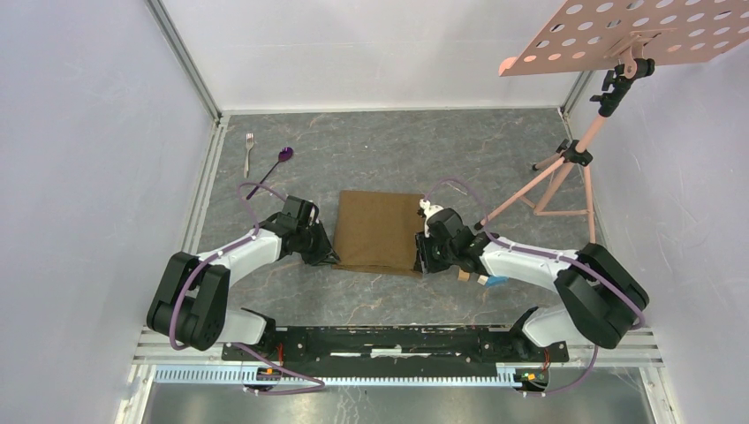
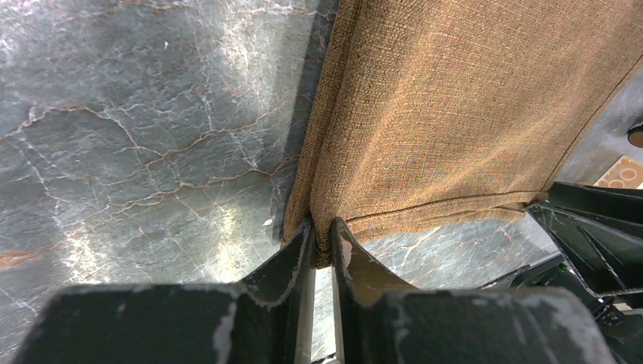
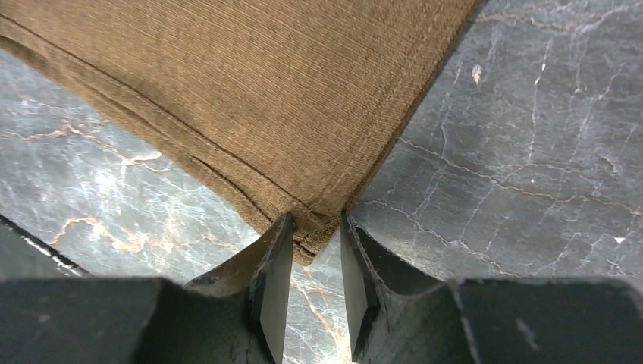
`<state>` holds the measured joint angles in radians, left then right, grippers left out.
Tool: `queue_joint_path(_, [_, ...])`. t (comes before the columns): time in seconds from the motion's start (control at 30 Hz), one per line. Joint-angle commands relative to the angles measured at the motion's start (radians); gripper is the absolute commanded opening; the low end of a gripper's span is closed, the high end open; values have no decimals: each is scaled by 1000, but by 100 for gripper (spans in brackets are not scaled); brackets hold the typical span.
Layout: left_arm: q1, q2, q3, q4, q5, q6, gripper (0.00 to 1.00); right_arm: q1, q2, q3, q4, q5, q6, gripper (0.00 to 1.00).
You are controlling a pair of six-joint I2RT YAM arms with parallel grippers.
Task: Fold the napkin into a case and place the utensils inside
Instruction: Smooth out the square-folded napkin at the center of the board.
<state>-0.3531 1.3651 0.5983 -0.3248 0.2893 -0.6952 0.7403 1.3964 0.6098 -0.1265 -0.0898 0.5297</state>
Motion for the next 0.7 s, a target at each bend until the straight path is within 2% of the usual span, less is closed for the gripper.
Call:
queue_joint_path(0.0, [1,-1,-11,31,7,3,18,11,40,42,-9,46,-5,35])
queue_joint_path(0.27, [0,-7,-20,40,12,1,18,35,70,92,-55,124,-22,35])
queue_joint_path(0.4, [1,-9,-23,43,12,-1,17,50,79,121,-96,174,-37,26])
queue_joint_path(0.53, [1,-13,-27,41,13,1,17,69,78,147,-131,215,-45,21])
queue_joint_path(0.67, [2,-18,-26,39,13,3,17,78,70,169,-147,225,-52,9])
